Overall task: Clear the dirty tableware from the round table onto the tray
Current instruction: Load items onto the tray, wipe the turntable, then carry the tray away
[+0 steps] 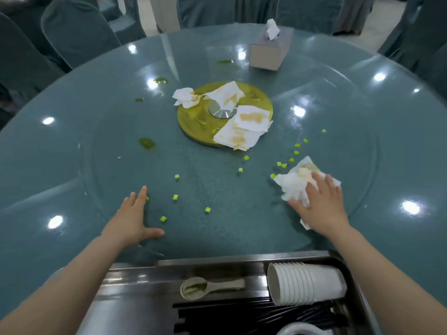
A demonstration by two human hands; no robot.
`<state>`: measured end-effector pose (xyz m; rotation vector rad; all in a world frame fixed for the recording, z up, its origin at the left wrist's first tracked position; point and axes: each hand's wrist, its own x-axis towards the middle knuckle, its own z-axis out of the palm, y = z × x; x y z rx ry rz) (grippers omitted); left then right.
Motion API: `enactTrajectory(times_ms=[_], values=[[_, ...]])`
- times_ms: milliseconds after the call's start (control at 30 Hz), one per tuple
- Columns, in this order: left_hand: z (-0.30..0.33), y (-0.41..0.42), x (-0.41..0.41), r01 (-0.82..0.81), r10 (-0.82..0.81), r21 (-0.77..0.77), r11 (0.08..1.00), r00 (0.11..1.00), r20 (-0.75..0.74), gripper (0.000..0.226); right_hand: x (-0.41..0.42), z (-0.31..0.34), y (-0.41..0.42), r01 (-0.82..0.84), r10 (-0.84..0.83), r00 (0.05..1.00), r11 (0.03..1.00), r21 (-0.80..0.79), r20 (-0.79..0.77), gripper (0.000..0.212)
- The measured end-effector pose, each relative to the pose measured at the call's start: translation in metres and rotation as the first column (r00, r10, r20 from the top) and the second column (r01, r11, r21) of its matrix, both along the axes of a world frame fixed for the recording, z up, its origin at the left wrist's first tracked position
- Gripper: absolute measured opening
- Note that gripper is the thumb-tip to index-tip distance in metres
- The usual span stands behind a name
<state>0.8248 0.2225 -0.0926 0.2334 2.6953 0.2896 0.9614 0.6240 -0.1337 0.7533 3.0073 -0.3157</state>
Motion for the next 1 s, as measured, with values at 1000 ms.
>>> enactTrajectory(times_ms=[1000], values=[[-0.010, 0.116, -0.024, 0.190, -0.162, 0.203, 0.961, 0.976, -0.148, 0.090, -0.087, -0.002, 0.059, 0.021, -0.022, 0.999, 0.999, -0.034, -0.041, 0.074]])
